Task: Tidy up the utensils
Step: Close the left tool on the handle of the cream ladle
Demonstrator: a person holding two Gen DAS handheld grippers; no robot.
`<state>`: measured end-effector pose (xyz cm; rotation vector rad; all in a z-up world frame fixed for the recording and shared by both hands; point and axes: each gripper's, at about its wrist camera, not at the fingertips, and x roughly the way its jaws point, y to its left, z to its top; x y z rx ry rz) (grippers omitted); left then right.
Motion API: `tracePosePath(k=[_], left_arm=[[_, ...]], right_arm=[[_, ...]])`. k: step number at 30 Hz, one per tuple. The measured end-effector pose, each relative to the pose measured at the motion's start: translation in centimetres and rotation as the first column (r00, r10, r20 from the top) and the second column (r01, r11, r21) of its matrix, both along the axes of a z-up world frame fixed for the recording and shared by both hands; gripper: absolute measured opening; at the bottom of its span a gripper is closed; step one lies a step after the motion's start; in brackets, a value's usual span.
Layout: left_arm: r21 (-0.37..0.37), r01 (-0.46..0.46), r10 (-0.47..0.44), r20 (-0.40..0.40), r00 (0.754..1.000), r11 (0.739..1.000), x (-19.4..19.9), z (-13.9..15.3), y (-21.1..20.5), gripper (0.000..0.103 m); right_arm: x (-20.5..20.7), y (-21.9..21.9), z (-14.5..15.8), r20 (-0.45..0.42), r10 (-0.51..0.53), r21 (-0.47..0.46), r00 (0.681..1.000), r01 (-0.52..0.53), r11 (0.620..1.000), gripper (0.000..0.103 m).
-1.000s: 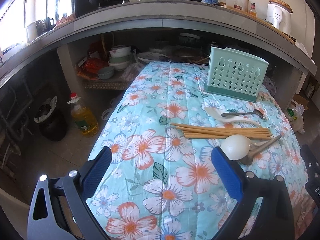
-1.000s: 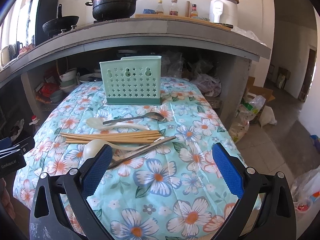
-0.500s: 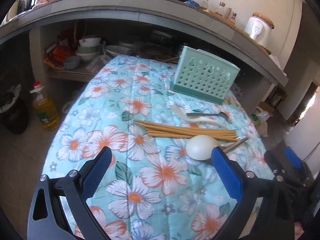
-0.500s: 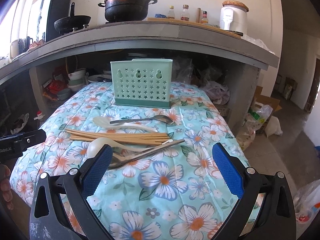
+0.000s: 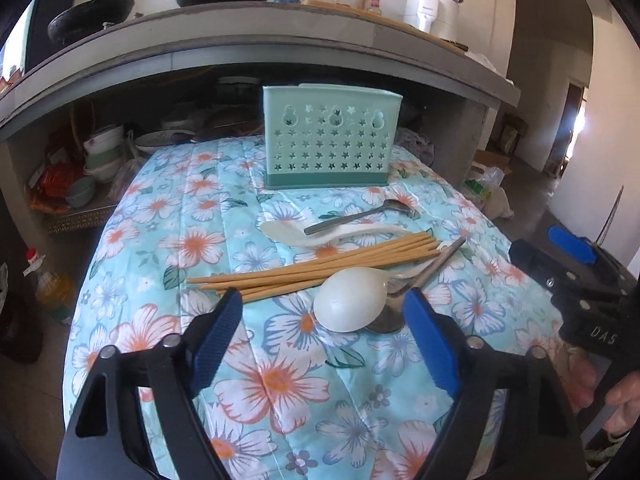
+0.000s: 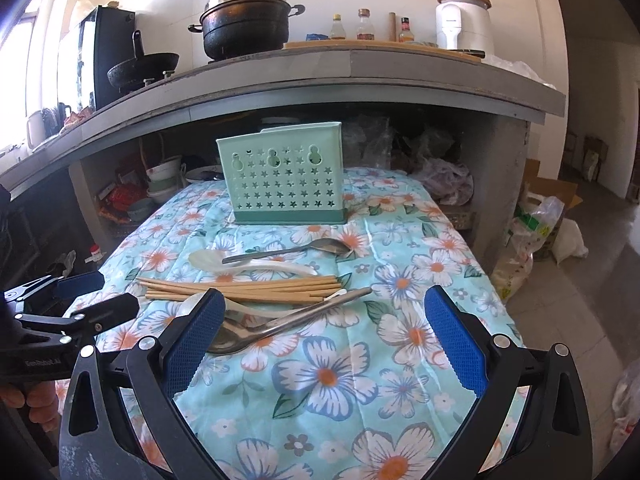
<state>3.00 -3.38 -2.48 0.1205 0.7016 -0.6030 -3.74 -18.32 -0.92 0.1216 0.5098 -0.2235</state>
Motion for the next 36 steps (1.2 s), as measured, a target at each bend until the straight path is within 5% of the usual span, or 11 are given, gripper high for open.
tracePosePath(k=[3, 10, 14, 23, 31, 36], left_arm=[[0.056, 0.046, -0.045, -0.008, 0.999, 0.997, 0.9, -1.1, -1.7, 0.059], [0.248, 0.100, -0.106, 0.012, 0.994, 0.964, 1.4, -4.1, -5.5, 0.051], [0.300, 0.080, -0.096, 0.039, 0.995, 0.951, 1.4, -4.5, -5.7, 0.032], [0.112, 0.007, 0.003, -0.088, 0.996, 0.994, 4.4, -3.9, -2.6, 0.006], [-0.044, -0.022, 0.013, -0.189, 0.982, 0.999, 5.2, -4.7, -1.3, 0.003], [-0.125, -0.029, 0.007, -0.177, 0.984, 0.992, 4.4, -3.0, -0.1, 0.002]], right_arm=[[0.2, -1.0, -0.6, -0.014, -0.010, 0.016, 1.000, 0.010, 1.000, 0.095], [0.9, -2.7, -2.6, -0.073, -0.023, 0.070, 0.997, 0.028, 0.997, 0.095], [1.3, -3.0, -3.1, -0.088, -0.021, 0.090, 0.996, 0.029, 0.996, 0.095], [2.2, -2.6, -3.7, -0.101, -0.005, 0.127, 0.995, 0.018, 0.992, 0.095], [1.7, -1.4, -2.3, -0.058, 0.043, 0.104, 0.997, -0.037, 0.994, 0.094], [1.7, 0.9, -2.0, -0.078, 0.138, 0.040, 0.987, -0.135, 0.990, 0.070]])
